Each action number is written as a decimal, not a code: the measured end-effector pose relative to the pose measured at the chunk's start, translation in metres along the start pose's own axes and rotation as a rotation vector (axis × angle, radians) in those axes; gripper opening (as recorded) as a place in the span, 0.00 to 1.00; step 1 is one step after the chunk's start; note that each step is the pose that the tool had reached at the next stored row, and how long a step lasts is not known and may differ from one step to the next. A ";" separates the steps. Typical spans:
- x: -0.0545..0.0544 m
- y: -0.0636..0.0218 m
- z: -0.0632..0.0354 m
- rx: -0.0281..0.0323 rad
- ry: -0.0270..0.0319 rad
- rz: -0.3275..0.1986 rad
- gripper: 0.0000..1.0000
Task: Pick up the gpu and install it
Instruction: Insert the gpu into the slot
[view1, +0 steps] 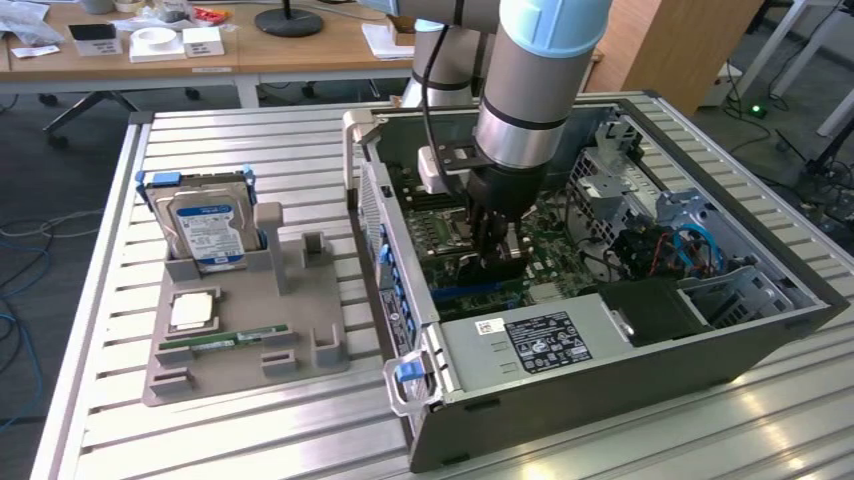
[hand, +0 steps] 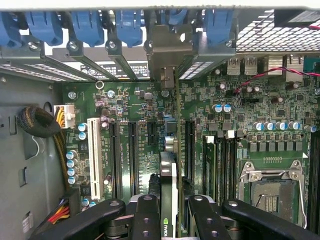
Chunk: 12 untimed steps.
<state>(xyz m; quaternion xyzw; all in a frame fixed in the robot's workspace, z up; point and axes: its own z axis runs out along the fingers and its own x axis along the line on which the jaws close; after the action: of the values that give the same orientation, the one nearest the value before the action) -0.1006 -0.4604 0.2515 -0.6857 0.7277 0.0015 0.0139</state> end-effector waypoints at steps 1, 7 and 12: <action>0.000 0.0000 0.0000 0.0001 -0.0001 0.000 0.27; 0.000 0.0000 -0.0003 0.0001 0.0000 0.000 0.27; 0.000 0.0000 -0.0017 0.0001 -0.0002 0.000 0.27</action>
<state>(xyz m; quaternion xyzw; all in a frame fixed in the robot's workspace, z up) -0.1006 -0.4604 0.2532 -0.6856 0.7278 0.0015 0.0140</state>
